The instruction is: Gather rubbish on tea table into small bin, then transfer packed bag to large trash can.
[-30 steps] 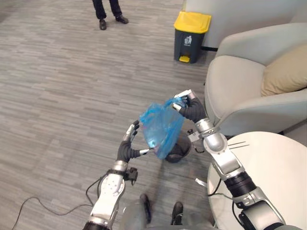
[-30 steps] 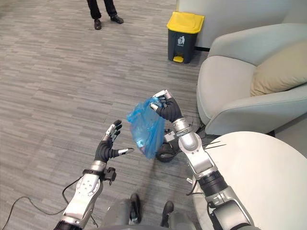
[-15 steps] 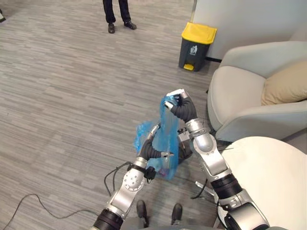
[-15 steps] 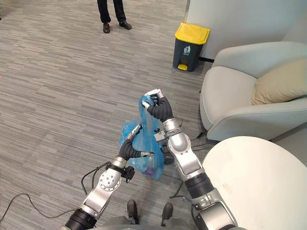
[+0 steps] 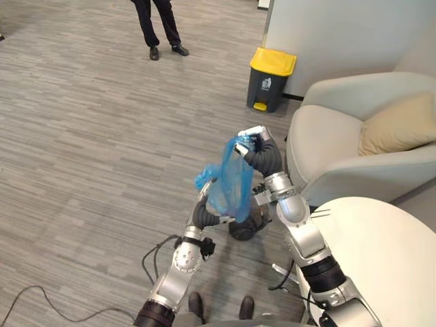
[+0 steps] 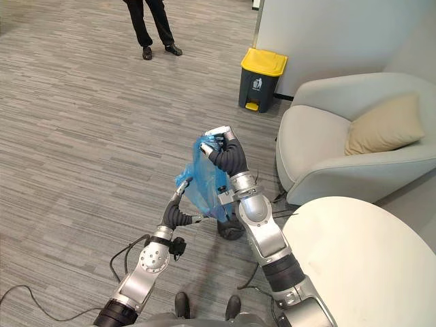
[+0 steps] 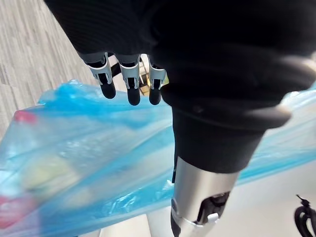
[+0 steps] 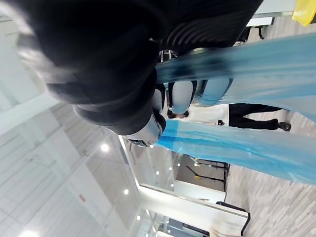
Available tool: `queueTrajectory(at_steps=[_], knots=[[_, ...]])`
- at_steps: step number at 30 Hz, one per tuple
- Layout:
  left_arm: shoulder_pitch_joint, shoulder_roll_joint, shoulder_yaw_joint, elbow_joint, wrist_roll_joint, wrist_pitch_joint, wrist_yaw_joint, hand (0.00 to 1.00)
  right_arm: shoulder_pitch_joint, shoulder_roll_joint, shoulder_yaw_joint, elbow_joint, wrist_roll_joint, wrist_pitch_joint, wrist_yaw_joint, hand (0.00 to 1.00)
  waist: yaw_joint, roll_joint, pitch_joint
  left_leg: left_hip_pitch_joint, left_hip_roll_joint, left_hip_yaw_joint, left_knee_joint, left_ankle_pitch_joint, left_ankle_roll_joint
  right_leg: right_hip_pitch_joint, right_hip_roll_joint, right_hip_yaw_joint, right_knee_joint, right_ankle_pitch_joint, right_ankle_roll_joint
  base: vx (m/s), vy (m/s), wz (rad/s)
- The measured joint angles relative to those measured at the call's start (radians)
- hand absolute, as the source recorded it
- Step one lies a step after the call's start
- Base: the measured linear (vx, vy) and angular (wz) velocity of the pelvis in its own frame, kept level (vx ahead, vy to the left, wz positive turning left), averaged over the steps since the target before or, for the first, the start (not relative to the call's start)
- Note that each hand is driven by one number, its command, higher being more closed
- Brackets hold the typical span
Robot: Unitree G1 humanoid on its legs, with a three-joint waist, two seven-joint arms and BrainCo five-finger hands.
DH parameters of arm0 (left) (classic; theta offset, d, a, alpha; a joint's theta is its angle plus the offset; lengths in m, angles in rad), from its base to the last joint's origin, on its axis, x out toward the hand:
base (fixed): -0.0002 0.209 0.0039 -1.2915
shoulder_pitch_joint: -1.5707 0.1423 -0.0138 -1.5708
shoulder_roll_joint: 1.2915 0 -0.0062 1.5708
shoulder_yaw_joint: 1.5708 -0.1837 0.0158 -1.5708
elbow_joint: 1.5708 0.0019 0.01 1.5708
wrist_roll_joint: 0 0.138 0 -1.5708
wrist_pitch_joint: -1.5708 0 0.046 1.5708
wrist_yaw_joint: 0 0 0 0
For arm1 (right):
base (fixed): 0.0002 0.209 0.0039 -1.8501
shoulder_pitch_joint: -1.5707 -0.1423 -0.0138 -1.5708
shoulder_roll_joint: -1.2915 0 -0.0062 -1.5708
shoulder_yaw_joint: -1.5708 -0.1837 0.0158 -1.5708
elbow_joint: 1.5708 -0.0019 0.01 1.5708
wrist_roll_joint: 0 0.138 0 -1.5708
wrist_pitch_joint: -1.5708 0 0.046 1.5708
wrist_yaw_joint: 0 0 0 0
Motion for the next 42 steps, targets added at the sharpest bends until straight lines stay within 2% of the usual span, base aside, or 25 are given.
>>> queueTrajectory(at_steps=[5,13,14,22,26,27,32,37,41,42], knots=[[-0.016,-0.015,-0.019,0.023,0.0,0.021,0.016,0.0,-0.043,0.024,0.126,0.002,0.057,0.009,0.006,1.0,-0.003,-0.002,-0.01,0.004,0.001,0.002,-0.001,0.0,0.0,0.001,0.001,0.005,0.002,0.0,0.002,0.0,0.019,-0.01],[-0.187,-0.023,-0.102,0.131,-0.003,0.043,0.067,0.0,-0.127,0.052,0.301,0.072,0.135,0.023,0.021,1.0,-0.007,-0.018,-0.043,-0.001,0.004,0.005,0.0,0.0,-0.003,0.003,0.006,0.019,-0.016,0.016,0.002,0.0,0.006,-0.01],[-0.207,-0.023,-0.107,0.136,-0.005,0.045,0.073,1.0,-0.134,0.052,0.311,0.072,0.144,0.024,0.022,1.0,-0.007,-0.018,-0.043,-0.001,0.004,0.005,0.0,0.0,-0.004,0.002,0.006,0.022,-0.016,0.017,0.001,0.0,0.0,0.0],[-0.326,-0.022,-0.127,0.151,-0.058,0.047,0.127,1.0,-0.224,0.051,0.365,0.105,0.24,0.036,0.022,1.0,-0.01,-0.018,-0.043,-0.001,0.011,0.011,0.0,0.003,-0.008,-0.003,0.016,0.053,-0.017,0.027,-0.007,0.0,0.023,-0.05],[-0.358,-0.012,-0.145,0.175,-0.089,0.047,0.126,1.0,-0.245,0.051,0.409,0.104,0.246,0.036,0.03,1.0,-0.014,-0.018,-0.043,0.0,0.015,0.016,0.0,0.006,-0.01,-0.006,0.02,0.06,-0.017,0.028,-0.009,0.01,0.015,-0.06],[-0.358,-0.012,-0.15,0.175,-0.107,0.047,0.126,1.0,-0.249,0.051,0.419,0.104,0.246,0.036,0.035,0.0,-0.014,-0.018,-0.043,0.0,0.016,0.021,0.0,0.006,-0.01,-0.007,0.022,0.066,-0.017,0.029,-0.01,0.01,0.018,-0.1],[-0.357,-0.009,-0.155,0.175,-0.162,0.046,0.125,1.0,-0.244,0.039,0.415,0.104,0.226,0.036,0.067,0.0,-0.037,-0.018,-0.043,0.002,0.017,0.024,0.0,0.006,-0.009,-0.007,0.023,0.07,-0.017,0.029,-0.01,0.0,0.004,-0.02],[-0.331,-0.011,-0.124,0.156,-0.18,0.045,0.122,1.0,-0.174,0.0,0.34,0.093,0.061,0.035,0.077,0.0,-0.041,-0.018,-0.043,0.005,0.018,0.029,0.0,0.005,-0.012,-0.007,0.023,0.075,-0.017,0.029,-0.009,0.01,0.021,-0.03],[-0.228,-0.01,-0.041,0.091,-0.181,0.035,0.104,1.0,-0.081,-0.094,0.239,0.031,-0.088,0.03,0.089,0.0,-0.043,-0.018,-0.043,0.013,0.017,0.043,-0.001,0.005,-0.01,-0.006,0.024,0.086,-0.014,0.027,-0.006,0.01,0.024,-0.09],[-0.198,-0.01,-0.014,0.075,-0.181,0.033,0.097,1.0,-0.043,-0.135,0.2,0.003,-0.138,0.016,0.092,0.0,-0.043,-0.018,-0.043,0.016,0.017,0.047,-0.001,0.005,-0.01,-0.005,0.024,0.09,-0.013,0.025,-0.003,0.01,0.025,-0.08]])
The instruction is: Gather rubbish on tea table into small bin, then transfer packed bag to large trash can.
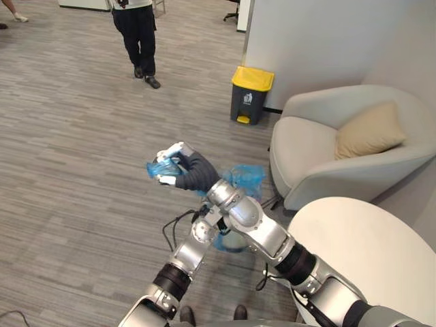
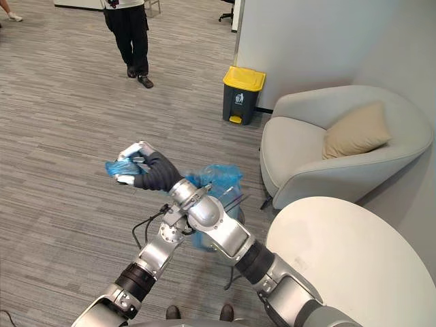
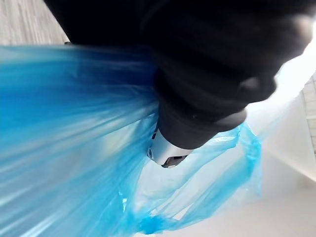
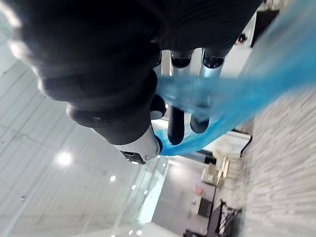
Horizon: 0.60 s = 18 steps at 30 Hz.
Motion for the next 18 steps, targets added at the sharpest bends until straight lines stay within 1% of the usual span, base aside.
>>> queueTrajectory(at_steps=[1,2,4,5,7,9,11,12,13,15,16,17,18], knots=[[0.025,0.001,0.03,-0.009,0.0,-0.003,-0.012,1.0,0.041,-0.047,-0.04,-0.032,-0.036,-0.017,0.0,0.0,0.003,0.0,0.0,0.001,-0.001,0.001,0.0,0.0,0.0,0.0,-0.001,0.001,0.0,-0.002,0.003,0.01,0.025,-0.05],[0.04,0.003,0.047,-0.017,0.0,-0.004,-0.017,1.0,0.059,-0.066,-0.058,-0.045,-0.054,-0.022,0.002,0.0,0.003,0.0,0.0,0.001,-0.002,0.001,0.0,0.0,0.0,0.0,-0.002,0.001,0.001,-0.008,0.012,0.0,0.0,0.0],[0.092,0.014,0.099,-0.038,-0.001,-0.01,-0.026,1.0,0.139,-0.151,-0.129,-0.075,-0.103,-0.049,0.002,0.0,0.003,0.0,0.0,0.004,-0.004,0.003,0.0,0.0,0.001,0.002,-0.004,0.002,0.001,-0.01,0.014,0.0,0.0,0.0],[0.103,0.018,0.114,-0.039,-0.001,-0.014,-0.033,1.0,0.161,-0.174,-0.142,-0.082,-0.115,-0.053,0.002,0.0,0.003,0.001,0.0,0.004,-0.004,0.002,0.0,0.0,0.001,0.002,-0.004,0.002,0.001,-0.01,0.014,0.0,0.0,0.0],[0.148,0.026,0.169,-0.046,-0.001,-0.02,-0.041,1.0,0.252,-0.256,-0.189,-0.103,-0.161,-0.075,0.006,0.0,0.004,0.001,0.0,0.005,-0.007,0.002,-0.001,-0.001,-0.001,0.003,-0.007,0.002,0.001,-0.011,0.015,0.0,0.0,0.0],[0.175,0.043,0.212,-0.049,-0.001,-0.021,-0.042,1.0,0.327,-0.293,-0.224,-0.102,-0.173,-0.095,0.019,0.0,0.005,0.002,0.001,0.005,-0.013,0.002,-0.001,-0.003,-0.003,0.003,-0.008,0.002,0.0,-0.011,0.016,0.0,0.019,0.01],[0.208,0.052,0.255,-0.05,-0.004,-0.025,-0.055,1.0,0.42,-0.327,-0.26,-0.1,-0.172,-0.102,0.045,0.0,0.005,0.009,0.001,0.004,-0.015,0.0,-0.001,-0.005,-0.001,0.003,-0.011,0.002,0.0,-0.012,0.017,0.01,0.039,0.03],[0.216,0.054,0.267,-0.05,-0.008,-0.025,-0.061,1.0,0.451,-0.333,-0.271,-0.095,-0.171,-0.106,0.049,0.0,0.005,0.012,0.001,0.003,-0.015,-0.001,-0.001,-0.006,0.0,0.003,-0.012,0.002,0.0,-0.012,0.017,0.02,0.029,0.06],[0.238,0.063,0.287,-0.05,-0.011,-0.031,-0.063,1.0,0.509,-0.331,-0.289,-0.068,-0.16,-0.112,0.069,0.0,0.002,0.017,0.002,0.0,-0.014,-0.004,-0.001,-0.007,0.001,0.002,-0.015,0.001,-0.002,-0.012,0.017,0.01,0.027,0.09],[0.276,0.085,0.309,-0.05,-0.022,-0.038,-0.075,1.0,0.575,-0.308,-0.295,0.027,-0.126,-0.108,0.096,0.0,-0.006,0.025,0.004,-0.009,-0.019,-0.015,-0.001,-0.007,0.001,-0.001,-0.019,-0.011,-0.002,-0.013,0.019,0.01,0.029,0.2],[0.293,0.097,0.32,-0.033,-0.027,-0.044,-0.09,1.0,0.602,-0.266,-0.318,0.12,-0.106,-0.097,0.116,0.0,-0.02,0.031,0.008,-0.02,-0.023,-0.033,0.0,-0.006,0.001,-0.003,-0.024,-0.029,-0.002,-0.015,0.022,0.01,0.058,0.38],[0.301,0.103,0.327,-0.006,-0.043,-0.044,-0.11,1.0,0.618,-0.213,-0.355,0.215,-0.081,-0.081,0.127,0.0,-0.022,0.042,0.015,-0.031,-0.03,-0.059,0.0,-0.006,0.001,-0.004,-0.029,-0.046,-0.002,-0.019,0.02,-0.01,0.063,0.42],[0.307,0.103,0.33,0.008,-0.048,-0.044,-0.117,1.0,0.621,-0.186,-0.374,0.261,-0.075,-0.075,0.128,0.0,-0.022,0.049,0.021,-0.042,-0.033,-0.07,0.0,-0.006,0.002,-0.006,-0.031,-0.053,-0.001,-0.022,0.025,-0.02,0.072,0.46]])
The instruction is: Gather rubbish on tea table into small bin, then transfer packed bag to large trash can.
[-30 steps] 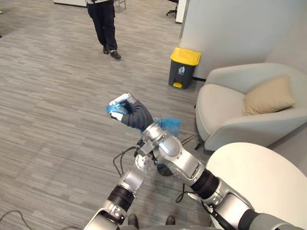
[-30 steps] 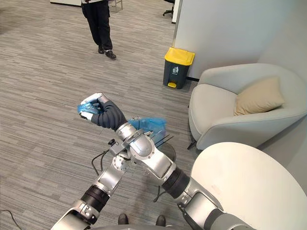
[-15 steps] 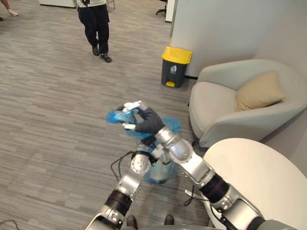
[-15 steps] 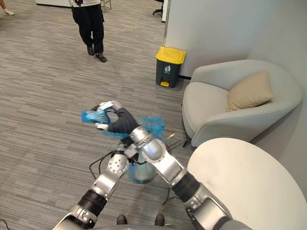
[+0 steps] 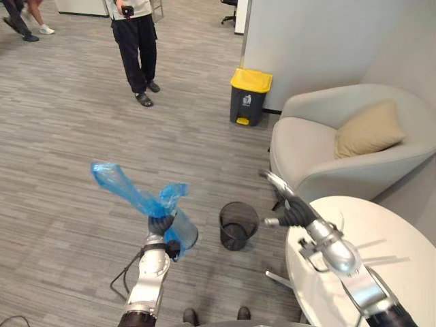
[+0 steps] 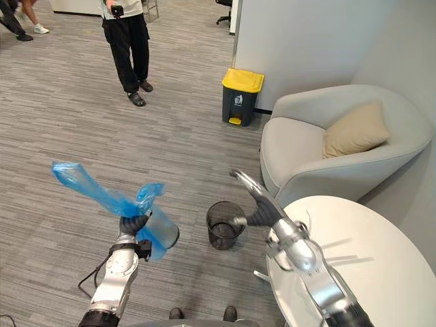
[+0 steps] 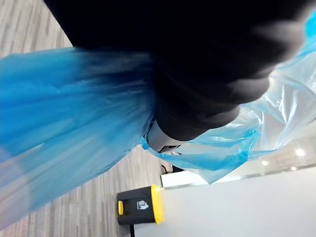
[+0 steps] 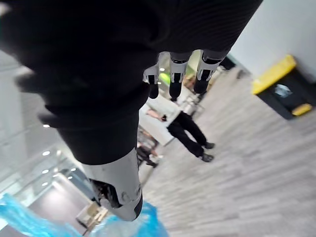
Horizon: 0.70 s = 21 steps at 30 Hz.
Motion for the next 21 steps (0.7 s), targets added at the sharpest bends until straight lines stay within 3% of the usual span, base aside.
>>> queueTrajectory(at_steps=[4,7,10,13,16,17,18,19,20,21], knots=[[0.015,0.005,0.006,0.052,-0.004,-0.001,-0.056,1.0,0.003,0.132,-0.147,0.175,0.019,0.026,-0.03,0.0,0.001,0.046,0.039,-0.091,-0.02,-0.059,0.007,-0.005,0.005,-0.039,-0.029,-0.117,0.003,-0.019,0.026,0.02,0.066,0.82],[0.042,0.011,0.047,0.081,-0.003,-0.008,-0.087,1.0,0.005,0.167,-0.184,0.225,0.016,0.028,-0.075,0.0,0.003,0.051,0.045,-0.146,0.002,0.057,0.046,-0.02,0.027,-0.048,-0.052,-0.215,0.006,-0.027,0.037,0.11,0.08,1.03],[0.106,0.017,0.094,0.107,-0.003,-0.008,-0.104,1.0,0.001,0.176,-0.188,0.235,0.015,0.028,-0.088,0.0,0.011,0.045,0.048,-0.154,-0.003,0.064,0.109,-0.039,0.049,-0.023,-0.079,-0.246,0.043,-0.064,0.059,0.19,0.073,0.48],[0.166,0.016,0.113,0.109,-0.002,-0.008,-0.126,1.0,-0.005,0.173,-0.199,0.24,0.015,0.029,-0.089,0.0,0.034,0.045,0.051,-0.166,-0.019,0.078,0.203,-0.14,0.066,-0.021,-0.128,-0.242,0.115,-0.122,0.092,0.2,0.093,0.04],[0.21,0.02,0.138,0.106,-0.001,-0.01,-0.143,1.0,-0.019,0.175,-0.203,0.27,0.011,0.032,-0.089,0.0,0.033,0.031,0.064,-0.183,-0.033,0.09,0.347,-0.274,0.079,-0.057,-0.211,-0.23,0.328,-0.215,0.103,0.25,0.122,0.02],[0.215,0.02,0.137,0.106,-0.001,-0.01,-0.144,1.0,-0.02,0.174,-0.209,0.271,0.009,0.036,-0.089,0.0,0.033,0.034,0.068,-0.182,-0.035,0.084,0.362,-0.289,0.085,-0.078,-0.228,-0.221,0.394,-0.217,0.095,0.29,0.14,0.24],[0.217,0.021,0.136,0.093,-0.001,-0.01,-0.15,1.0,-0.02,0.174,-0.217,0.271,0.008,0.04,-0.09,0.0,0.027,0.037,0.078,-0.173,-0.042,0.062,0.376,-0.307,0.097,-0.137,-0.254,-0.165,0.551,-0.201,0.048,0.25,0.131,0.36],[0.213,0.027,0.136,0.08,-0.001,-0.012,-0.153,1.0,-0.019,0.175,-0.217,0.272,0.008,0.044,-0.092,0.0,0.022,0.041,0.097,-0.138,-0.047,0.033,0.38,-0.312,0.109,-0.191,-0.259,-0.1,0.682,-0.186,0.011,0.43,0.147,0.62],[0.197,0.042,0.13,0.078,-0.002,-0.014,-0.155,1.0,-0.015,0.184,-0.218,0.28,0.009,0.049,-0.093,0.0,0.011,0.052,0.113,-0.113,-0.043,-0.005,0.384,-0.327,0.117,-0.238,-0.223,-0.035,0.777,-0.259,0.041,0.38,0.077,0.67],[0.191,0.05,0.126,0.078,-0.003,-0.014,-0.155,1.0,-0.012,0.19,-0.218,0.281,0.01,0.054,-0.093,0.0,0.0,0.048,0.118,-0.086,-0.042,-0.023,0.371,-0.332,0.116,-0.256,-0.189,-0.024,0.783,-0.298,0.04,0.47,0.045,0.75]])
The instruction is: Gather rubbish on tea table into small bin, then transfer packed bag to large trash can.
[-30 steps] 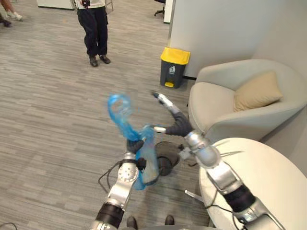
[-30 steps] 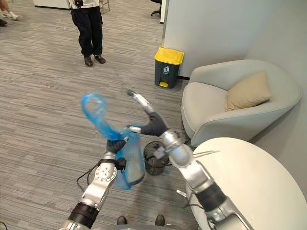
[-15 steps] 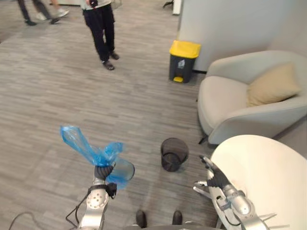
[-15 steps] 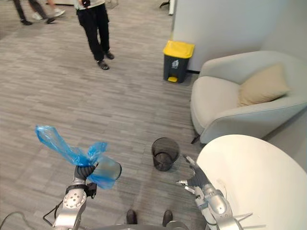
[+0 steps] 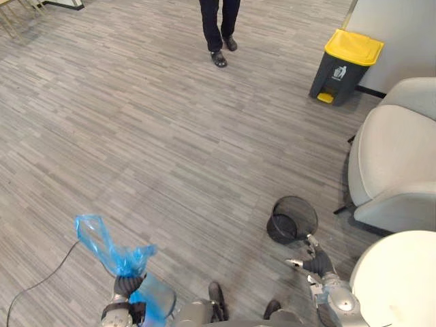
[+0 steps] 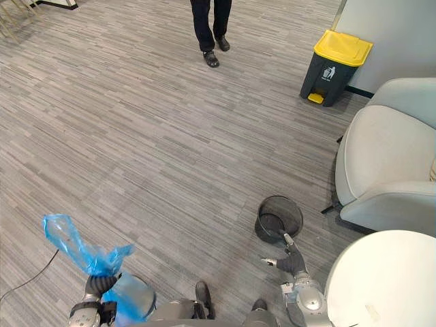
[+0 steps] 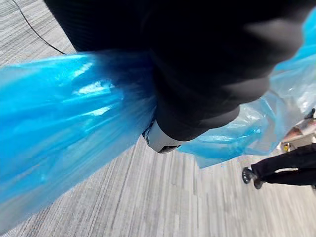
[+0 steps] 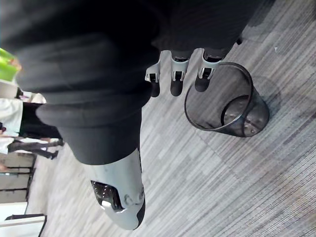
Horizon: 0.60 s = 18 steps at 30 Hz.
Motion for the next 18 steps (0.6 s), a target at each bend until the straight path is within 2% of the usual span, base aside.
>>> queueTrajectory(at_steps=[2,4,5,6,7,8,9,10,11,12,13,14,15,16,17,18], knots=[[-0.029,0.012,-0.018,0.001,-0.002,-0.002,0.0,1.0,0.005,0.011,-0.004,0.0,0.006,0.001,-0.001,0.0,-0.003,-0.009,0.009,0.075,-0.013,-0.033,-0.059,-0.008,-0.014,-0.059,0.047,-0.017,-0.073,-0.028,-0.007,0.4,0.002,0.49],[-0.063,0.011,-0.043,0.001,-0.009,-0.004,-0.002,1.0,-0.002,0.013,-0.014,0.0,0.006,0.001,-0.007,0.0,-0.015,0.007,0.018,0.127,-0.016,-0.071,-0.098,-0.016,-0.028,-0.121,0.075,-0.069,-0.177,-0.02,-0.008,0.51,-0.011,0.64],[-0.085,0.011,-0.06,0.001,-0.012,-0.006,-0.003,1.0,0.0,0.013,-0.014,0.0,0.006,0.003,-0.014,0.0,-0.028,0.009,0.021,0.172,-0.015,-0.095,-0.12,-0.028,-0.049,-0.143,0.104,-0.097,-0.304,0.045,-0.03,0.49,-0.016,0.77],[-0.088,0.011,-0.061,0.001,-0.013,-0.007,-0.003,1.0,0.005,0.013,-0.014,0.0,0.006,0.003,-0.014,0.0,-0.029,0.012,0.023,0.183,-0.015,-0.094,-0.121,-0.034,-0.06,-0.146,0.11,-0.098,-0.324,0.062,-0.039,0.54,-0.026,0.78],[-0.091,0.011,-0.074,0.002,-0.016,-0.007,-0.005,1.0,0.015,0.016,-0.014,-0.004,0.006,0.003,-0.014,0.0,-0.034,0.01,0.021,0.22,-0.018,-0.091,-0.104,-0.057,-0.1,-0.146,0.118,-0.11,-0.366,0.135,-0.083,0.51,-0.062,0.73],[-0.085,0.01,-0.089,0.003,-0.016,-0.008,-0.005,1.0,0.034,0.02,-0.014,-0.006,0.006,0.003,-0.014,0.0,-0.049,-0.014,0.003,0.235,-0.025,-0.085,-0.031,-0.084,-0.148,-0.134,0.12,-0.102,-0.369,0.233,-0.139,0.65,-0.095,0.84],[-0.092,-0.01,-0.099,0.015,-0.016,-0.006,-0.005,1.0,0.034,0.01,-0.018,-0.005,0.006,0.007,-0.014,0.0,-0.057,0.008,0.007,0.227,-0.002,-0.075,0.035,-0.094,-0.165,-0.115,0.126,-0.114,-0.343,0.214,-0.132,0.66,-0.132,0.52],[-0.091,-0.036,-0.108,0.008,-0.019,-0.006,-0.007,1.0,0.031,0.007,-0.018,-0.024,0.006,0.007,-0.014,0.0,-0.05,0.042,0.008,0.17,0.053,-0.018,0.22,-0.076,-0.191,-0.068,0.15,-0.132,-0.356,0.189,-0.149,0.53,-0.098,0.11],[-0.087,-0.046,-0.107,0.004,-0.023,-0.007,-0.007,1.0,0.033,0.007,-0.015,-0.044,0.006,0.009,-0.013,0.0,-0.05,0.05,0.01,0.135,0.079,0.012,0.33,-0.043,-0.196,-0.036,0.17,-0.13,-0.375,0.167,-0.149,0.67,-0.099,-0.38],[-0.077,-0.067,-0.105,0.004,-0.029,-0.007,-0.006,1.0,0.035,0.006,-0.013,-0.085,0.007,0.009,-0.014,0.0,-0.035,0.064,0.017,0.066,0.144,0.045,0.536,0.034,-0.175,0.036,0.205,-0.094,-0.418,0.152,-0.155,0.68,-0.055,-0.8],[-0.077,-0.075,-0.11,0.003,-0.029,-0.006,-0.007,1.0,0.037,0.006,-0.016,-0.119,0.011,0.009,-0.016,0.0,-0.016,0.058,0.021,0.028,0.184,0.066,0.659,0.011,-0.146,0.116,0.233,-0.048,-0.463,0.132,-0.15,0.77,-0.05,-0.87],[-0.08,-0.077,-0.11,0.002,-0.029,-0.006,-0.007,1.0,0.038,0.007,-0.017,-0.129,0.012,0.009,-0.017,0.0,-0.01,0.055,0.023,0.017,0.192,0.072,0.677,0.002,-0.134,0.139,0.236,-0.038,-0.476,0.129,-0.15,0.7,-0.029,-0.88],[-0.085,-0.079,-0.113,-0.022,-0.029,-0.007,-0.008,1.0,0.04,0.008,-0.018,-0.175,0.015,0.008,-0.02,0.0,0.001,0.028,0.031,-0.039,0.211,0.102,0.7,-0.021,-0.103,0.224,0.234,0.01,-0.524,0.112,-0.142,0.64,-0.01,-0.87],[-0.08,-0.08,-0.113,-0.049,-0.029,-0.013,-0.009,1.0,0.039,0.009,-0.02,-0.211,0.015,0.003,-0.023,0.0,0.012,0.016,0.036,-0.103,0.22,0.111,0.682,-0.045,-0.094,0.279,0.233,0.061,-0.556,0.098,-0.143,0.5,0.02,-1.02],[-0.078,-0.081,-0.113,-0.056,-0.029,-0.016,-0.009,1.0,0.039,0.005,-0.024,-0.221,0.015,-0.001,-0.024,0.0,0.022,0.014,0.035,-0.134,0.22,0.103,0.66,-0.05,-0.093,0.295,0.23,0.088,-0.563,0.089,-0.135,0.49,0.106,-1.36],[-0.076,-0.087,-0.112,-0.068,-0.029,-0.017,-0.011,1.0,0.035,0.005,-0.039,-0.228,0.015,0.0,-0.029,0.0,0.046,0.007,0.037,-0.193,0.218,0.066,0.586,-0.056,-0.104,0.313,0.227,0.154,-0.561,0.068,-0.121,0.48,0.196,-1.56]])
